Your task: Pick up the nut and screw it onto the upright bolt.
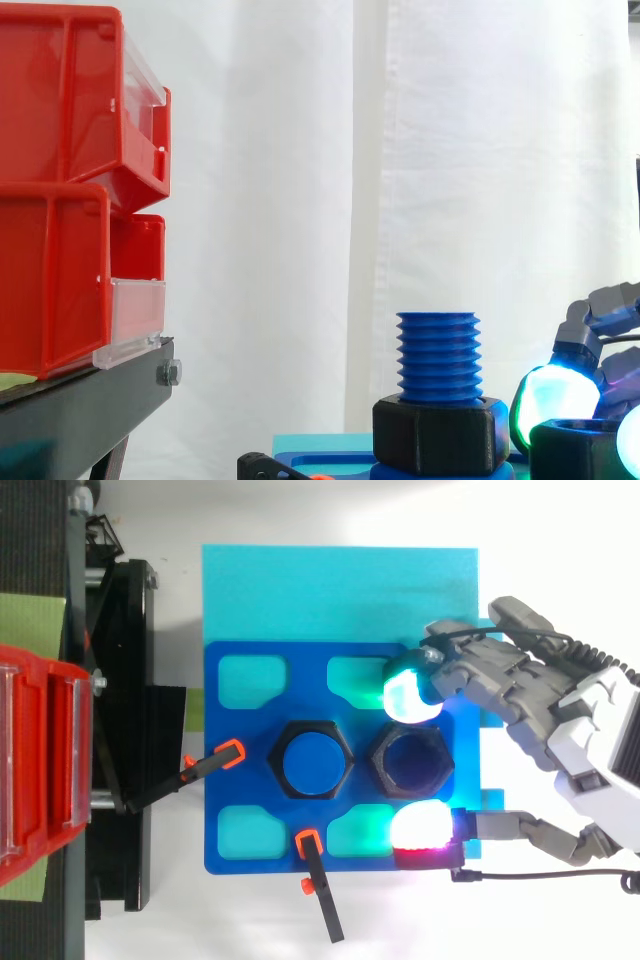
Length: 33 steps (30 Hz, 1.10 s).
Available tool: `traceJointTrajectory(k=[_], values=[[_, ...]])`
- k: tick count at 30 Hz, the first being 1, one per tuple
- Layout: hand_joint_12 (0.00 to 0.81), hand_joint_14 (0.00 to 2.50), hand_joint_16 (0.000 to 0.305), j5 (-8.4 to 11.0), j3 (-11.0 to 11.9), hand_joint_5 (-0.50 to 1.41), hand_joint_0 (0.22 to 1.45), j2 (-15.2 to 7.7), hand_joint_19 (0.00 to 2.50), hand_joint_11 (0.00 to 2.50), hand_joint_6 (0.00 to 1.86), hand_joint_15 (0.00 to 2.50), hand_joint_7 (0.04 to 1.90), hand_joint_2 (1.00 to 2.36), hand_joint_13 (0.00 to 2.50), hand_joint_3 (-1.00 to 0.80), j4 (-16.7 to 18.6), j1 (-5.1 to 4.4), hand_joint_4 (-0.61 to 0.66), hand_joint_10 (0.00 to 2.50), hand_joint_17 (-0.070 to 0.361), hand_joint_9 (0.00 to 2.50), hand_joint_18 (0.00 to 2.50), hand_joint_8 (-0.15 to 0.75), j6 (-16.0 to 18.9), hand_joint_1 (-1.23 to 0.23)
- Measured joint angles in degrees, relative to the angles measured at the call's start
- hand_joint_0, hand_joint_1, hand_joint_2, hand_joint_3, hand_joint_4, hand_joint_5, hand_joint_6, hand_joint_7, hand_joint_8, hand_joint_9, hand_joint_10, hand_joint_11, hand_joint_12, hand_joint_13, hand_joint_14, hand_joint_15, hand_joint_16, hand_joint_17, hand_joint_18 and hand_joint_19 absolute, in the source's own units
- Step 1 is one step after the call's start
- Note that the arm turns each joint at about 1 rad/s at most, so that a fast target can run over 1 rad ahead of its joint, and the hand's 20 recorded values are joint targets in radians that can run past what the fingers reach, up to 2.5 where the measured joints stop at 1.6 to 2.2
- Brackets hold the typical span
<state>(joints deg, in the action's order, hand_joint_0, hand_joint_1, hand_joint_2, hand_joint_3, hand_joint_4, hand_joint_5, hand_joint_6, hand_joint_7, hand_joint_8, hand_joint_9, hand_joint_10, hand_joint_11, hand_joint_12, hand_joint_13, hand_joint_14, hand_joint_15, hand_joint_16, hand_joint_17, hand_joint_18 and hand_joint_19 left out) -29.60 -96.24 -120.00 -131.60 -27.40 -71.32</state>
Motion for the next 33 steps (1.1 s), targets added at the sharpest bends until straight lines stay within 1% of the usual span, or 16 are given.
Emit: traceJointTrajectory(k=[9, 17, 21, 24, 29, 31, 32, 33], values=[[0.393, 0.00, 0.050, -0.35, 0.00, -0.17, 0.55, 2.02, 0.00, 0.00, 0.50, 0.00, 1.25, 1.00, 0.50, -0.50, -3.22, 0.43, 0.33, 0.00, 0.112, 0.51, 0.47, 0.346, 0.46, -0.68], [0.392, 0.00, 0.050, -0.37, 0.01, -0.17, 0.55, 4.09, 0.00, 0.00, 0.50, 0.00, 1.25, 1.00, 0.49, -0.50, -6.13, 1.06, 0.33, 0.00, 0.112, 0.50, 0.47, 0.346, 0.63, -0.68], [0.393, 0.00, 0.050, -0.37, 0.65, -0.17, 0.55, 5.59, 0.00, 0.00, 0.50, 0.00, 1.25, 1.00, 0.49, -0.50, -7.36, 1.47, 0.33, 0.00, 0.112, 0.50, 0.47, 0.345, 0.52, -0.68], [0.392, 0.00, 0.050, -0.39, 1.86, -0.17, 0.55, 6.79, 0.00, 0.00, 0.50, 0.00, 1.25, 1.00, 0.49, -0.50, -9.39, 1.80, 0.33, 0.00, 0.112, 0.50, 0.47, 0.345, 0.50, -0.67], [0.392, 0.00, 0.050, -0.46, 5.43, -0.17, 0.55, 8.07, 0.00, 0.00, 0.50, 0.00, 1.25, 1.00, 0.49, -0.50, -13.68, 2.31, 0.33, 0.00, 0.112, 0.50, 0.47, 0.345, 0.51, -0.67], [0.392, 0.00, 0.050, -0.96, 7.19, -0.17, 0.55, 8.20, 0.00, 0.00, 0.50, 0.00, 1.25, 1.00, 0.49, -0.50, -16.06, 2.62, 0.33, 0.00, 0.112, 0.50, 0.47, 0.345, 0.59, -0.67], [0.393, 0.00, 0.050, -1.50, 8.14, -0.17, 0.55, 8.23, 0.00, 0.00, 0.50, 0.00, 1.25, 1.00, 0.49, -0.50, -17.26, 2.79, 0.32, 0.00, 0.112, 0.50, 0.47, 0.345, 0.57, -0.67], [0.393, 0.00, 0.050, -2.31, 9.59, -0.17, 0.55, 8.26, 0.00, 0.00, 0.50, 0.00, 1.25, 1.00, 0.49, -0.50, -18.88, 2.99, 0.33, 0.00, 0.112, 0.50, 0.47, 0.345, 0.45, -0.67]])
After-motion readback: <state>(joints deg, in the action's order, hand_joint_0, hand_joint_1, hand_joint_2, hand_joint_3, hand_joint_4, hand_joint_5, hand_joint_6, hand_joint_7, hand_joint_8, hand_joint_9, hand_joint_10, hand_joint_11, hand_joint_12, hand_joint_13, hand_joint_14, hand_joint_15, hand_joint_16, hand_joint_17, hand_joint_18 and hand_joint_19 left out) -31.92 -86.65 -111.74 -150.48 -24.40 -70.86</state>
